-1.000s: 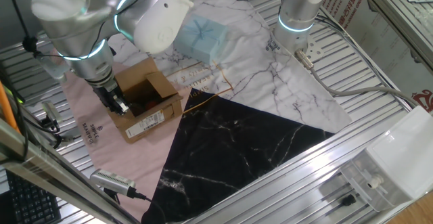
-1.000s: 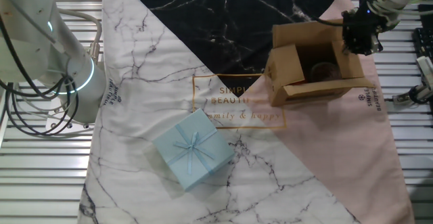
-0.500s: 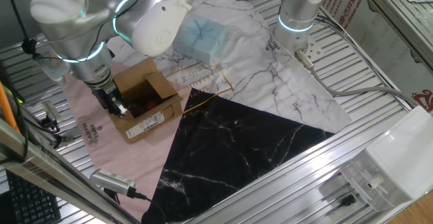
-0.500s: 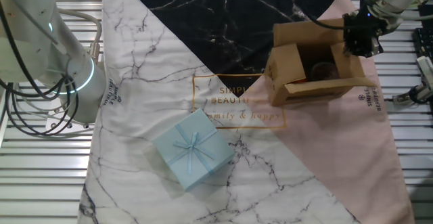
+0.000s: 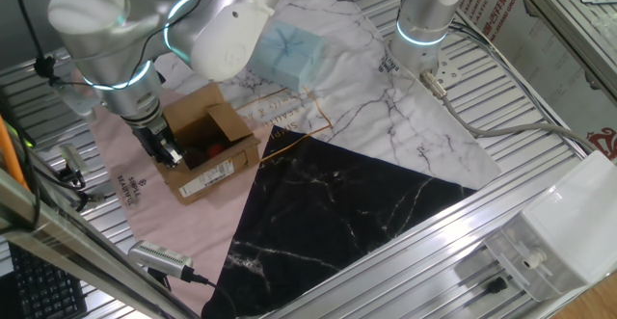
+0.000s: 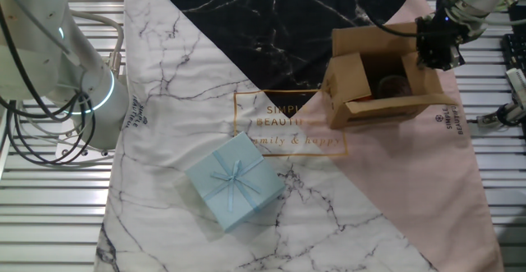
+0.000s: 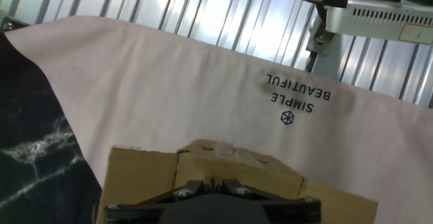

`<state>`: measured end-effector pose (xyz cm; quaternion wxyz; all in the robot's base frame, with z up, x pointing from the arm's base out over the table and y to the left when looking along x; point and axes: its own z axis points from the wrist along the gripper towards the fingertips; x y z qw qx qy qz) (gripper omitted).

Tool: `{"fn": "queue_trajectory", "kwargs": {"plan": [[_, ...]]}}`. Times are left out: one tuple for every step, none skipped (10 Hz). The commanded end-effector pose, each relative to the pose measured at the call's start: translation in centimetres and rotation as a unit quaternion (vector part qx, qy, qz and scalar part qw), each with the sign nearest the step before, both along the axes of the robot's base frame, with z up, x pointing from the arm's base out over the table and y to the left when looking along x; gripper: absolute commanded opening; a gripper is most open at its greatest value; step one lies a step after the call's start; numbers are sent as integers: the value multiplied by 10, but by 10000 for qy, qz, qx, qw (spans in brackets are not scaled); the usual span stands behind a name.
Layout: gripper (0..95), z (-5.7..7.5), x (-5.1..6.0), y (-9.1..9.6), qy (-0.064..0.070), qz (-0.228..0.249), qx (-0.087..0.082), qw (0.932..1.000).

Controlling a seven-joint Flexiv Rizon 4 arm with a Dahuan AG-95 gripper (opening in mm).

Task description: Cover the box

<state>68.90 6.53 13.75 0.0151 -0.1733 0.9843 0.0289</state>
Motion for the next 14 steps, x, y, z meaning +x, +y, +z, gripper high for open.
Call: {"fn": "queue_trajectory", "kwargs": {"plan": [[0, -1, 0, 0, 9, -7, -3, 10000], [0, -2, 1, 0, 8, -3, -2, 10000], [0, -2, 1, 0, 3, -2, -1, 10000], [0, -3, 1, 0, -2, -3, 8, 10000], [0, -3, 1, 0, -4, -1, 12, 10000], [0, -3, 1, 0, -2, 0, 5, 10000], [0, -3, 1, 0, -2, 2, 9, 10000], [0, -3, 1, 0, 0, 7, 5, 10000], [0, -1, 0, 0, 9, 8, -4, 10000], [0, 2, -2, 1, 16, 4, -26, 10000], [0, 6, -4, 3, 42, -3, -50, 10000], [0, 8, -6, 3, 45, -5, -67, 10000], [0, 10, -8, 4, 49, -6, -69, 10000], [0, 10, -10, 4, 52, -7, -68, 10000]]}}
